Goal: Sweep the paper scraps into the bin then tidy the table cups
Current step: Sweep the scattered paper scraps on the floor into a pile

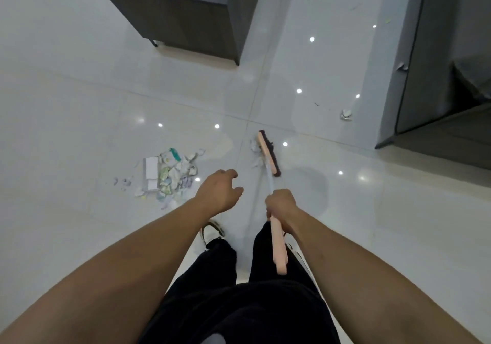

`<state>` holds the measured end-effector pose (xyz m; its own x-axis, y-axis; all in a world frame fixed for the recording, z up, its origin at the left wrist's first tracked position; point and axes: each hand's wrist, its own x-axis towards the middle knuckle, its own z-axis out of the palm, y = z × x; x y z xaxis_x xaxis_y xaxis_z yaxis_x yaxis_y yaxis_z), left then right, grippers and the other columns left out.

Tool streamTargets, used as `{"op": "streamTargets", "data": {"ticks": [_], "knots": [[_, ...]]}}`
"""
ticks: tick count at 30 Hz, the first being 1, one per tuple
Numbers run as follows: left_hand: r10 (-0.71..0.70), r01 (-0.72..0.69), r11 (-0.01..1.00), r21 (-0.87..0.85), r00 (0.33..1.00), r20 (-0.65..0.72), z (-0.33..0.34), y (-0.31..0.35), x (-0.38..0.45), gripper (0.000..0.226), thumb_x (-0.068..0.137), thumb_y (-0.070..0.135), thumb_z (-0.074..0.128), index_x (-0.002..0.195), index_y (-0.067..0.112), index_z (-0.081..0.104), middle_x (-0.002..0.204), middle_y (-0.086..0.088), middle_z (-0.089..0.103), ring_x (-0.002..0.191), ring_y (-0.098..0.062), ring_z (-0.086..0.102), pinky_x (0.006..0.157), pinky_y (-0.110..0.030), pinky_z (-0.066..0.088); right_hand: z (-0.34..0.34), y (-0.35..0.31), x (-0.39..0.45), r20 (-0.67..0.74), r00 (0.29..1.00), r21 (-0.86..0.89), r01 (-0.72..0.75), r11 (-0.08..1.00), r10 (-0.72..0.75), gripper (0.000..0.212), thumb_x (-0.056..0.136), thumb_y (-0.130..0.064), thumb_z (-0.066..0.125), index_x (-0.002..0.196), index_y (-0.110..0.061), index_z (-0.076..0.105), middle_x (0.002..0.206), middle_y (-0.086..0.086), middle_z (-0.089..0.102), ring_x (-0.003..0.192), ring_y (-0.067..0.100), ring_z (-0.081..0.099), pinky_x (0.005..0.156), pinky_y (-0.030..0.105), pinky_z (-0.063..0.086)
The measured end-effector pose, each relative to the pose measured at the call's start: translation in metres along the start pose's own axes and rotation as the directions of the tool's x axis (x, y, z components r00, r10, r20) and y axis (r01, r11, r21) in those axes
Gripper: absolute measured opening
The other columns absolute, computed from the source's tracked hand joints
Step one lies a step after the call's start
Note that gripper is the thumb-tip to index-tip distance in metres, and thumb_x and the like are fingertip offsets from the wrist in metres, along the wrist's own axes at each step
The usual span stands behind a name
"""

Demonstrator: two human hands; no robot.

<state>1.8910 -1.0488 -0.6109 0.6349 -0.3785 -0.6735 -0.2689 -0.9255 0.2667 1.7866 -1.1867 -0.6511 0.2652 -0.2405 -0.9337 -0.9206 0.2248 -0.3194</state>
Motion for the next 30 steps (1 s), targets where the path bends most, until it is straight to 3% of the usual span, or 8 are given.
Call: {"op": "streamTargets", "data": {"ticks": [6, 8, 11, 14, 16, 21, 26, 30], "knots": [[-0.041, 0.039, 0.998, -0.050, 0.999, -0.026, -0.019, -0.008, 0.004, 0.050, 0.089, 0.038, 0.055, 0.134, 0.018, 0.050, 0.127, -0.011, 0.055, 0.115, -0.027, 0.051, 0.085, -0.029, 0.037, 0.025, -0.036, -0.012, 0.179, 0.975, 0.081, -0.152, 0.985, 0.135, 0.018, 0.089, 0.003, 0.052, 0.072, -0.002, 0.058, 0.058, 0.012, 0.049, 0.031, 0.015, 0.040, 0.038, 0.016, 0.034], [-0.053, 0.051, 0.998, -0.038, 0.998, -0.033, -0.027, -0.007, 0.014, 0.049, 0.089, 0.038, 0.055, 0.133, 0.018, 0.050, 0.126, -0.012, 0.056, 0.115, -0.027, 0.052, 0.087, -0.031, 0.039, 0.021, -0.044, -0.012, 0.174, 0.979, 0.047, -0.116, 0.992, 0.106, 0.010, 0.088, 0.002, 0.055, 0.084, -0.002, 0.063, 0.058, 0.012, 0.050, 0.032, 0.016, 0.041, 0.038, 0.017, 0.034], [-0.039, 0.039, 0.999, -0.014, 0.999, -0.019, -0.039, 0.003, 0.036, 0.051, 0.089, 0.039, 0.055, 0.134, 0.017, 0.049, 0.126, -0.012, 0.056, 0.114, -0.027, 0.053, 0.089, -0.034, 0.042, -0.001, -0.055, -0.009, 0.119, 0.993, 0.052, -0.015, 0.999, 0.009, 0.025, 0.085, 0.001, 0.056, 0.109, -0.001, 0.065, 0.061, 0.012, 0.051, 0.036, 0.015, 0.044, 0.038, 0.019, 0.036], [0.009, -0.009, 1.000, -0.005, 1.000, 0.029, -0.050, 0.025, 0.065, 0.053, 0.089, 0.039, 0.055, 0.136, 0.016, 0.047, 0.127, -0.013, 0.054, 0.115, -0.028, 0.051, 0.091, -0.034, 0.040, -0.046, -0.074, 0.002, -0.013, 0.999, 0.143, 0.032, 0.989, -0.031, 0.033, 0.084, 0.001, 0.056, 0.115, -0.009, 0.061, 0.069, 0.013, 0.055, 0.039, 0.015, 0.046, 0.040, 0.022, 0.040], [0.062, -0.061, 0.998, -0.004, 0.997, 0.053, -0.059, 0.044, 0.088, 0.053, 0.089, 0.037, 0.054, 0.136, 0.015, 0.047, 0.128, -0.013, 0.054, 0.116, -0.028, 0.051, 0.091, -0.034, 0.040, -0.080, -0.085, 0.012, -0.098, 0.994, 0.190, 0.061, 0.980, -0.043, 0.037, 0.085, -0.002, 0.056, 0.122, -0.004, 0.060, 0.070, 0.012, 0.055, 0.039, 0.015, 0.048, 0.040, 0.022, 0.041], [0.194, -0.195, 0.981, 0.006, 0.976, 0.098, -0.085, 0.085, 0.141, 0.054, 0.090, 0.039, 0.054, 0.138, 0.016, 0.045, 0.133, -0.010, 0.051, 0.120, -0.027, 0.049, 0.093, -0.034, 0.040, -0.153, -0.119, 0.043, -0.336, 0.942, 0.244, 0.064, 0.968, 0.023, 0.011, 0.085, -0.001, 0.054, 0.080, -0.010, 0.059, 0.065, 0.013, 0.053, 0.041, 0.020, 0.049, 0.044, 0.026, 0.044], [0.234, -0.237, 0.971, 0.019, 0.967, 0.102, -0.107, 0.089, 0.185, 0.053, 0.091, 0.038, 0.052, 0.139, 0.017, 0.044, 0.132, -0.008, 0.050, 0.121, -0.026, 0.048, 0.094, -0.034, 0.039, -0.203, -0.150, 0.091, -0.444, 0.882, 0.358, 0.014, 0.934, 0.157, 0.009, 0.085, 0.002, 0.057, 0.078, -0.002, 0.054, 0.067, 0.017, 0.055, 0.051, 0.026, 0.054, 0.062, 0.036, 0.047], [0.204, -0.206, 0.978, 0.011, 0.974, 0.096, -0.119, 0.067, 0.205, 0.051, 0.091, 0.036, 0.053, 0.138, 0.016, 0.045, 0.130, -0.009, 0.051, 0.118, -0.026, 0.050, 0.091, -0.034, 0.040, -0.197, -0.167, 0.103, -0.370, 0.900, 0.364, -0.088, 0.927, 0.231, 0.006, 0.087, 0.002, 0.059, 0.085, -0.002, 0.055, 0.068, 0.014, 0.053, 0.037, 0.016, 0.049, 0.037, 0.022, 0.042]]}}
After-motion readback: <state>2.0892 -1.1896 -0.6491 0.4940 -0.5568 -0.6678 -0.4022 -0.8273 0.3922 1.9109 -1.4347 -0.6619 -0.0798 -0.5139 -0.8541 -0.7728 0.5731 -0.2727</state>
